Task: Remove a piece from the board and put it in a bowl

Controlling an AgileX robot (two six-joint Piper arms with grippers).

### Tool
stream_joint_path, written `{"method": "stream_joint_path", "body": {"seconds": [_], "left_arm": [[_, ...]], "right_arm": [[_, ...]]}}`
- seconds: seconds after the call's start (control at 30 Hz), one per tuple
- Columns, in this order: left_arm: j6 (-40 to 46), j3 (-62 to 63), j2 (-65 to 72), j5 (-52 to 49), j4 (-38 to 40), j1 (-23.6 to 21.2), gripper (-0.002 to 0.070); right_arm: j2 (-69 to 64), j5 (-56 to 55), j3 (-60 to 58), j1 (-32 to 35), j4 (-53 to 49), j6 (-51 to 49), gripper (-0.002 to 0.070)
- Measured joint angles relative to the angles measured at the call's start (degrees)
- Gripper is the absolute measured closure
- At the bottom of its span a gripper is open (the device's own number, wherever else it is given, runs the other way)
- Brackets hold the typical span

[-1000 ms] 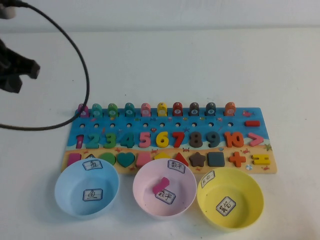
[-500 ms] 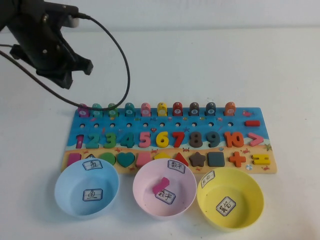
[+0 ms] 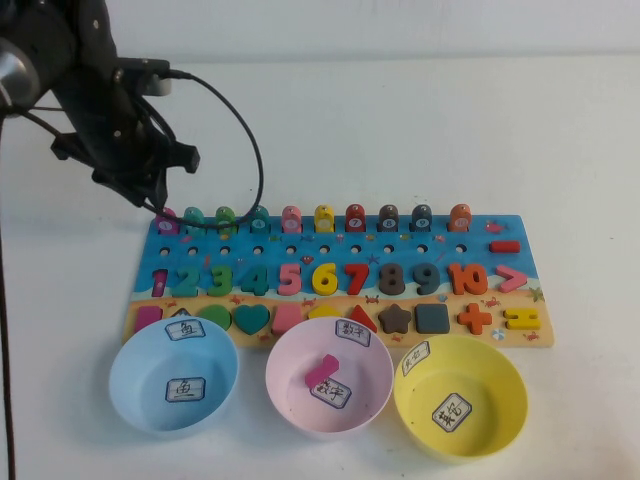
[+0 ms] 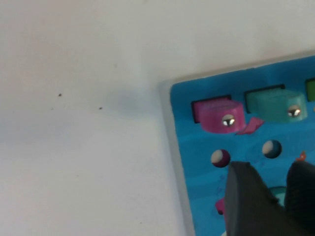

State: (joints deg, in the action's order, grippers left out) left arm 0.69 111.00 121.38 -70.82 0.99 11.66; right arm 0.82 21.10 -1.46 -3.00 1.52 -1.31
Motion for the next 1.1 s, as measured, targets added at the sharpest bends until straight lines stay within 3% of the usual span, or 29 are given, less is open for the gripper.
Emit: {"method": "stream_joint_path", "body": {"seconds": [0.1,0.2,1.1], "left_arm": [[-0.69,0.05,0.12,0.00,0.78,-1.54,0.0448],[-0.69,0.05,0.39,0.00,0.83,-1.96,0.0423],[-1.12,11.59,10.16,0.47,1.37,-0.92,0.0412]], "right_arm": [[0.00,0.00,0.00,0.00,0.00,0.00,0.0694],[0.00,0.00,0.00,0.00,0.00,0.00,0.0694],[0.00,0.00,0.00,0.00,0.00,0.00,0.0694]]}}
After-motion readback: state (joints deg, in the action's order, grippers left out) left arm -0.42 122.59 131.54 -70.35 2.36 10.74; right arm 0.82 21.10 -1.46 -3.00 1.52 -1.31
